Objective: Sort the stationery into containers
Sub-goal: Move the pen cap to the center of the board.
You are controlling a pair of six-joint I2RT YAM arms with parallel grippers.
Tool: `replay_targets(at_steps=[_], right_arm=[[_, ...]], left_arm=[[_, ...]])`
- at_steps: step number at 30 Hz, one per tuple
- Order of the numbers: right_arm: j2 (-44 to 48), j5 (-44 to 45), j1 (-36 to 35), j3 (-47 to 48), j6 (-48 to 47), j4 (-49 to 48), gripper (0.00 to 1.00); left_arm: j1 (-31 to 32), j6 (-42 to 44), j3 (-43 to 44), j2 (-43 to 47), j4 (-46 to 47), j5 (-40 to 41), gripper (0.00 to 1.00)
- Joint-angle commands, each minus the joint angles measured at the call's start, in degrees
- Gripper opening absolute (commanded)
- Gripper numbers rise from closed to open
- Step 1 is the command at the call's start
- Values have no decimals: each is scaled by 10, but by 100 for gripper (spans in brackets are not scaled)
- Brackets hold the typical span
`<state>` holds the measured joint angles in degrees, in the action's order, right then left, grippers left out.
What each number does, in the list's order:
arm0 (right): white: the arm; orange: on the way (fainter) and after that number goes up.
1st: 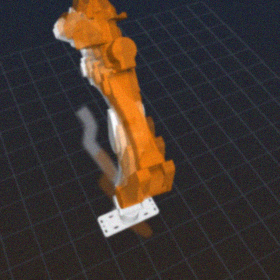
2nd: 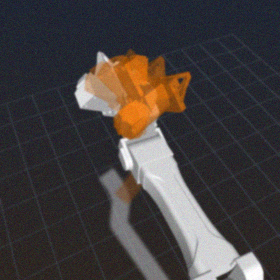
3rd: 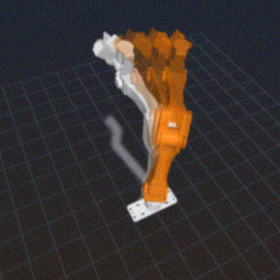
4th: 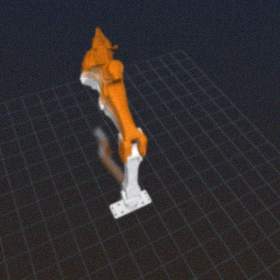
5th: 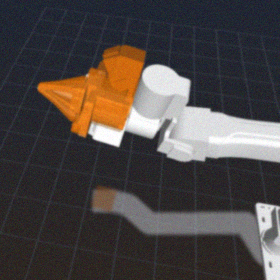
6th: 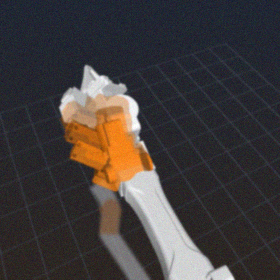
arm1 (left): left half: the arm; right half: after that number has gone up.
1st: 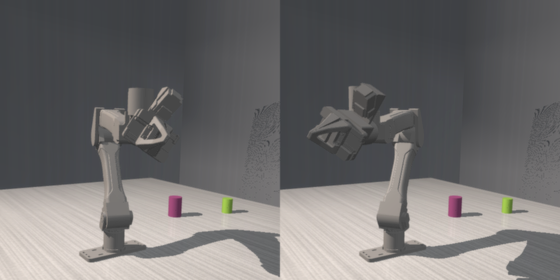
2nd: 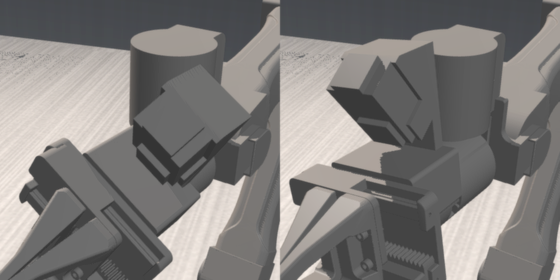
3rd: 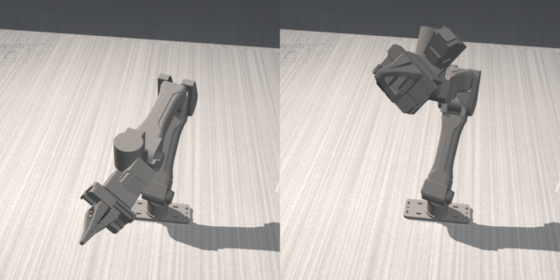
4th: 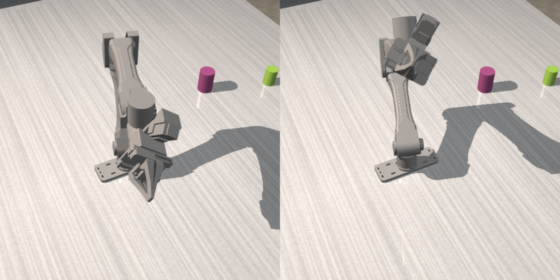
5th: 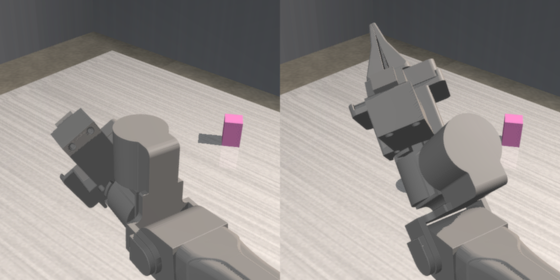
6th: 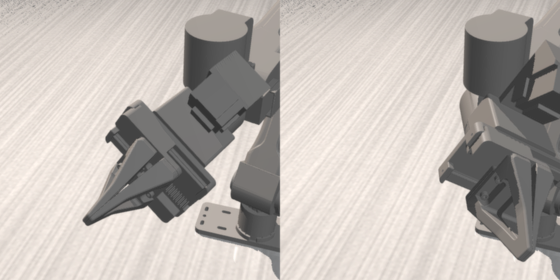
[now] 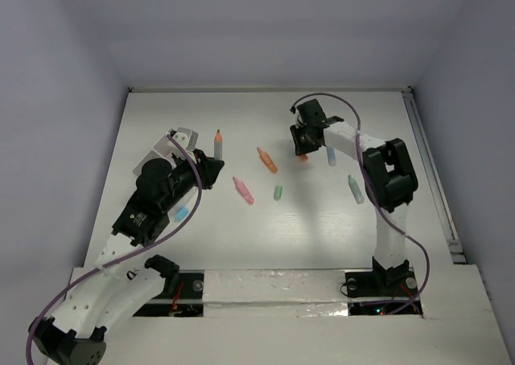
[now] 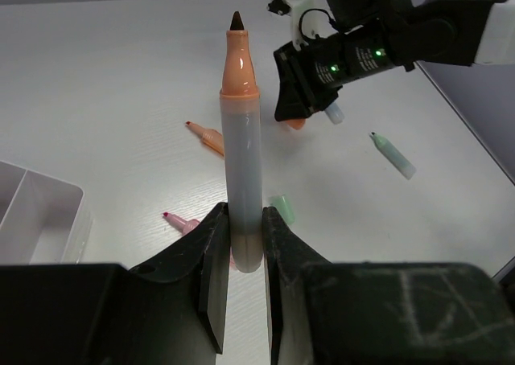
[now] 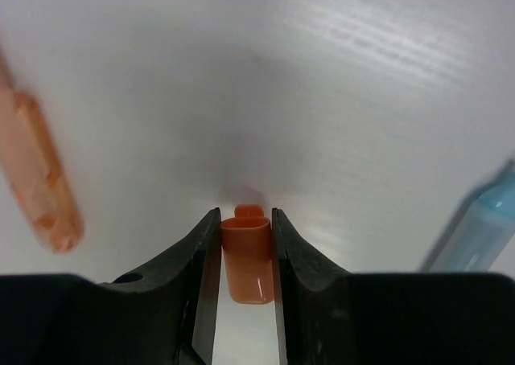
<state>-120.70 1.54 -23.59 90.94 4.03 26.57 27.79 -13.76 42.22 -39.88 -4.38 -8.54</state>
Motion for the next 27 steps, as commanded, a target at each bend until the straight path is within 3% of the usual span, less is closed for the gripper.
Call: replay_targets(at_steps=[1, 7, 9, 20, 22, 23, 27], right_arm=[[85, -74, -24, -61, -68, -18, 7], [189, -114, -37, -212, -61, -40, 14], [206, -112, -43, -243, -60, -44, 23], [195, -91, -59, -259, -72, -43, 36], [191, -77, -59, -260, -75, -38, 47], [192, -73, -65, -259, -75, -36, 58], [216, -51, -70, -253, -70, -25, 69]], left_arm=[[3, 5, 16, 12, 19, -3, 0], [3, 4, 15, 16, 19, -8, 0], [3, 3, 15, 17, 19, -10, 0], [3, 2, 12, 36, 17, -5, 0], [3, 3, 11, 37, 17, -9, 0], [3, 3, 11, 38, 17, -10, 0], [3, 3, 11, 41, 17, -10, 0]])
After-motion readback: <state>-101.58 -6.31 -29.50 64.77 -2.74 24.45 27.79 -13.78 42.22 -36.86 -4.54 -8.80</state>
